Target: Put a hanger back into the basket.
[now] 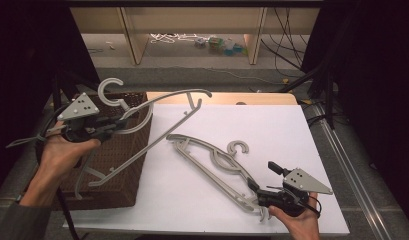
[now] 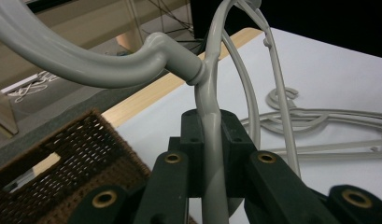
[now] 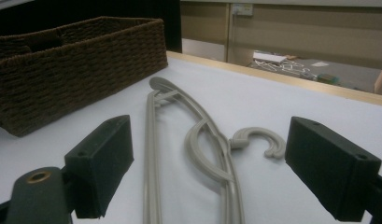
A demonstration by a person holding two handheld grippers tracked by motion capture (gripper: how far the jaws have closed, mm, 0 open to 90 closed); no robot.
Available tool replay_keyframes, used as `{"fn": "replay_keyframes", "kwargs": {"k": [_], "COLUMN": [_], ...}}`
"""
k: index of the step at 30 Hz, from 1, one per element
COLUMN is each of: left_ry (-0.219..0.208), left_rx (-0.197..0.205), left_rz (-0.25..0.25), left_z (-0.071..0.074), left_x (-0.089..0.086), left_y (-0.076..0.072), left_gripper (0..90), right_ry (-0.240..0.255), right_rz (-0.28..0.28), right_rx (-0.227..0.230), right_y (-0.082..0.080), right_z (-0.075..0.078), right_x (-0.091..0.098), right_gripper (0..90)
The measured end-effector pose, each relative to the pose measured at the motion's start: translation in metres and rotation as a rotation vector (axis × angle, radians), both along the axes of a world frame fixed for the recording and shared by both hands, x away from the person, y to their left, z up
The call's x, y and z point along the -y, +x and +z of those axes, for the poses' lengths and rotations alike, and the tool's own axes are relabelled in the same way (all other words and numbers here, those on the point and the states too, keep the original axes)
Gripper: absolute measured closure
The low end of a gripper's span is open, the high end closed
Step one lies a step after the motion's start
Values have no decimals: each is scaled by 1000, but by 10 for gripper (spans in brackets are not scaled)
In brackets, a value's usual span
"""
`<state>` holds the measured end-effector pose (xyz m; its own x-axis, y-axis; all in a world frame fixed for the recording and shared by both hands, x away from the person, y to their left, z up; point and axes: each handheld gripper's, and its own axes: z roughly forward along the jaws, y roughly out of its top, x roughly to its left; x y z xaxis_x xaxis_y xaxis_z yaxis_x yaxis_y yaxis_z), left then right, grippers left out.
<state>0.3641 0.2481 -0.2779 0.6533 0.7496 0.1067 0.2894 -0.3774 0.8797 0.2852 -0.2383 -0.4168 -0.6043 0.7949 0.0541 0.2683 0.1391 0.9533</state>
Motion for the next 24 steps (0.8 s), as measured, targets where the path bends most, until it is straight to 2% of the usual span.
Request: {"fn": "replay_keyframes", "kwargs": {"k": [2,3,4,5,7,10,11,15,19,20,22,24], "left_ry": [-10,-10,-23,-23,-34,-33,-44,-83,-81,-81,-82,-81], "left_rx": [0,0,0,0,4,4,-3,-38,-54,-58,-61,-65], "left_rz": [18,18,32,32,61,87,115,150,192,200,212,222], "left_z": [0,0,0,0,-1,-2,-4,-9,-15,-16,-19,-22], "left_x": [-11,-11,-20,-20,-33,-43,-53,-70,-84,-88,-94,-100], "left_y": [7,7,12,12,19,22,25,32,39,41,43,46], "left_gripper": [819,819,819,819,819,819,818,819,819,818,819,818], "right_ry": [1,0,3,2,14,0,6,2,4,19,5,4], "right_rz": [2,3,8,7,16,14,14,18,12,22,15,10], "right_rx": [3,3,0,-2,-12,-9,-10,-15,-10,-10,-27,-13], "right_y": [0,0,0,0,0,1,1,1,2,2,1,2], "right_z": [0,0,0,-1,-1,-1,-2,-2,-2,-3,-1,-2], "right_x": [0,0,-1,-1,-1,-1,-2,-2,-2,-2,0,1], "right_gripper": [162,162,162,162,162,162,162,163,163,163,163,163]}}
